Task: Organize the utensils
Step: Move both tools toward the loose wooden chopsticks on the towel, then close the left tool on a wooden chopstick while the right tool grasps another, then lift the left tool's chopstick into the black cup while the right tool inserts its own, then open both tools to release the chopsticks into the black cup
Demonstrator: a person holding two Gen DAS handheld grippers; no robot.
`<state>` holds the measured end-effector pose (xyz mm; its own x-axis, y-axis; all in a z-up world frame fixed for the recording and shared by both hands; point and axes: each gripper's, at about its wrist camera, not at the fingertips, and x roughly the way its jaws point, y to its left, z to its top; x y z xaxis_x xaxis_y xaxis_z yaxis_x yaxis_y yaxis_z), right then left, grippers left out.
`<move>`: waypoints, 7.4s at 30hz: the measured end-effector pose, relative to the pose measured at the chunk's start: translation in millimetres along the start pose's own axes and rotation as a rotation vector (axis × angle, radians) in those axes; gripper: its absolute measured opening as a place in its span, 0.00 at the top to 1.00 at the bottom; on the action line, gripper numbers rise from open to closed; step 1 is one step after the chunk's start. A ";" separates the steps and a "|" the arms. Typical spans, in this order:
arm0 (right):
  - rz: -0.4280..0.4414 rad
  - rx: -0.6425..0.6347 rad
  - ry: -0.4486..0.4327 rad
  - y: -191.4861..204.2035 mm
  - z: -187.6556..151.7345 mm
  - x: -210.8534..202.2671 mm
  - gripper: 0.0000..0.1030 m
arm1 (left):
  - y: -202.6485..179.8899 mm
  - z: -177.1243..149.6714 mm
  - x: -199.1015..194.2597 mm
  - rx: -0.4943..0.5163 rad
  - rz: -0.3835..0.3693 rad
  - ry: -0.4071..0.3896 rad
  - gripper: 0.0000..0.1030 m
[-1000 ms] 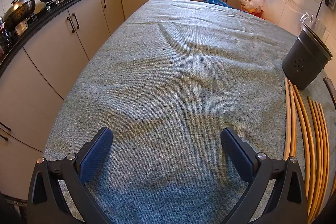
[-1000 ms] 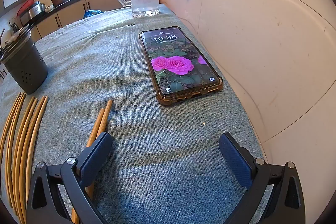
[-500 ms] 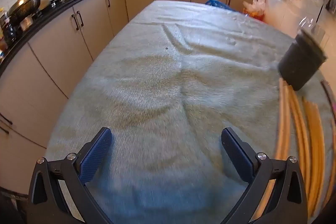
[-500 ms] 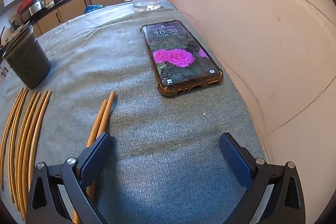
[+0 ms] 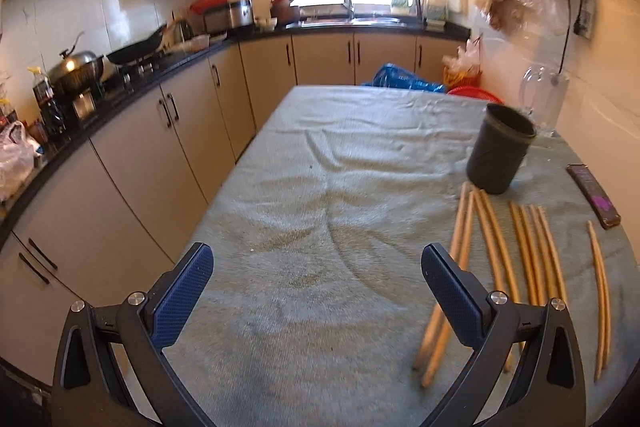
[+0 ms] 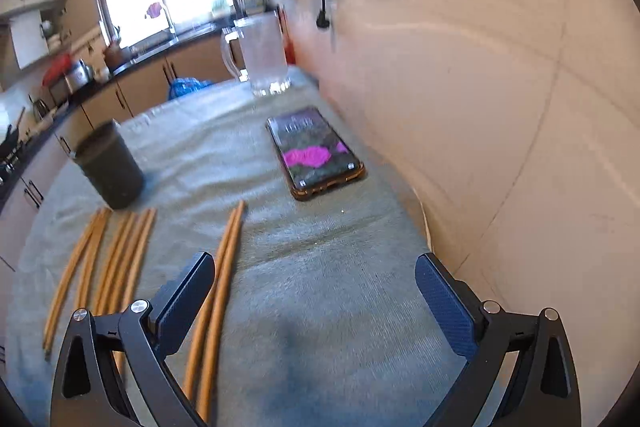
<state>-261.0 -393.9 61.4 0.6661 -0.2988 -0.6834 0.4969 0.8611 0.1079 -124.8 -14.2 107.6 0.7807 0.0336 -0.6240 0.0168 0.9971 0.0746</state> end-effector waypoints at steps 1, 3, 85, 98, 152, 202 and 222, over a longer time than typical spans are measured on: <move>0.001 -0.003 -0.025 2.0 -1.7 -10.4 0.02 | 0.5 -1.6 -9.3 0.002 0.004 -0.013 0.00; 0.002 -0.012 -0.064 5.1 -4.3 -23.7 0.02 | 0.1 -2.9 -22.0 0.007 0.014 -0.035 0.00; 0.141 -0.108 0.206 43.2 -7.1 63.5 0.39 | -87.4 26.6 142.6 0.168 -0.434 0.386 0.52; 0.092 -0.180 0.250 58.8 -16.9 73.8 0.55 | -106.9 23.1 164.6 0.214 -0.443 0.418 0.90; 0.334 -0.192 -0.124 87.0 43.0 -94.5 0.93 | -73.1 72.4 -36.0 0.135 -0.431 -0.081 0.94; 0.426 -0.031 -0.034 208.5 195.0 98.2 0.54 | -147.0 217.7 123.6 0.023 -0.482 0.020 0.67; 0.375 -0.112 -0.088 131.7 145.2 -44.3 0.29 | -65.4 109.6 30.8 0.050 -0.348 -0.001 0.50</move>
<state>-144.3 -327.0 210.7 0.8373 0.0150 -0.5465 0.1496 0.9552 0.2554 -33.4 -86.0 168.8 0.7232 -0.3081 -0.6181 0.3129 0.9440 -0.1044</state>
